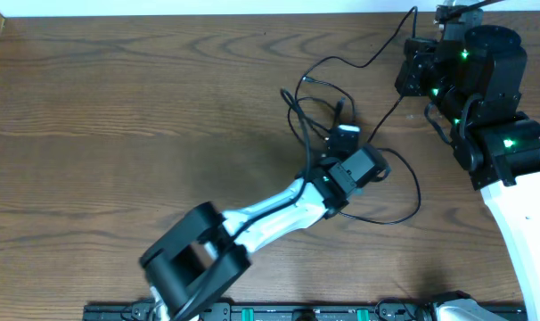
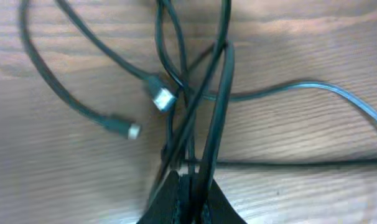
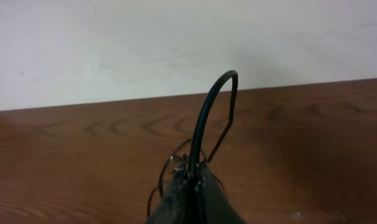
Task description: Untangle cables
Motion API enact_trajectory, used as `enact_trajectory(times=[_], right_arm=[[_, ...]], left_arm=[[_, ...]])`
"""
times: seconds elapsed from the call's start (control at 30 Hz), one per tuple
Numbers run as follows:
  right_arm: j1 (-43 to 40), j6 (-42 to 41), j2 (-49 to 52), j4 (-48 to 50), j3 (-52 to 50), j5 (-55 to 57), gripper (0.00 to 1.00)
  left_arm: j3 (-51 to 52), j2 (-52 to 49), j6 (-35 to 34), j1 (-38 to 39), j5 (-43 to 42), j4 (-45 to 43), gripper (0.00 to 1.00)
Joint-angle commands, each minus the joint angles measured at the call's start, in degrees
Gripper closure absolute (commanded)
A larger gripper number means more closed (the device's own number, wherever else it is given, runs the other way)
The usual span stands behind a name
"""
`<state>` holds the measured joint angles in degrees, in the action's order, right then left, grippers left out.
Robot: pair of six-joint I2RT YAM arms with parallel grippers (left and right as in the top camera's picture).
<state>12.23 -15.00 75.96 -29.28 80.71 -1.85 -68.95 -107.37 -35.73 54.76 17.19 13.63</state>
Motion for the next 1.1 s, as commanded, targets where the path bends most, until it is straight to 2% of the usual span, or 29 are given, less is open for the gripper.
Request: enact_trajectory(times=[0.0, 0.13, 0.33, 0.5, 0.6, 0.83, 1.0, 1.07], right_arm=[[-1.16, 0.98, -0.2, -0.13, 0.28, 0.48, 0.99], [-2.71, 0.96, -0.2, -1.95, 0.28, 6.23, 0.99], [-5.18, 0.09, 0.72, -10.56, 0.13, 25.88, 0.99], [-10.84, -12.83, 3.72, -18.8, 0.13, 37.13, 0.99], [-16.22, -17.42, 6.58, -21.55, 0.13, 34.71, 0.99], [-25.7, -14.1, 15.98, -21.46, 0.13, 13.2, 0.99], [-27.96, -13.79, 21.62, -21.33, 0.13, 15.76, 0.99], [-29.16, -13.6, 23.56, -21.33, 0.13, 17.11, 0.99]], left_arm=[[0.09, 11.39, 2.29, -2.36, 6.99, 8.79, 0.93], [0.09, 21.09, 2.25, -6.29, 8.15, 15.96, 0.93], [0.09, 33.77, 2.27, -12.9, 7.72, 19.41, 0.92], [0.09, 39.6, 2.29, -16.55, 7.74, 21.24, 0.92], [0.09, 41.66, 2.27, -18.78, 7.78, 23.56, 0.93], [0.09, 43.45, -0.04, -26.21, 7.98, 26.27, 0.92], [0.09, 43.43, -0.33, -32.61, 8.26, 27.63, 0.92], [0.09, 43.43, -0.33, -35.87, 11.28, 28.98, 0.92]])
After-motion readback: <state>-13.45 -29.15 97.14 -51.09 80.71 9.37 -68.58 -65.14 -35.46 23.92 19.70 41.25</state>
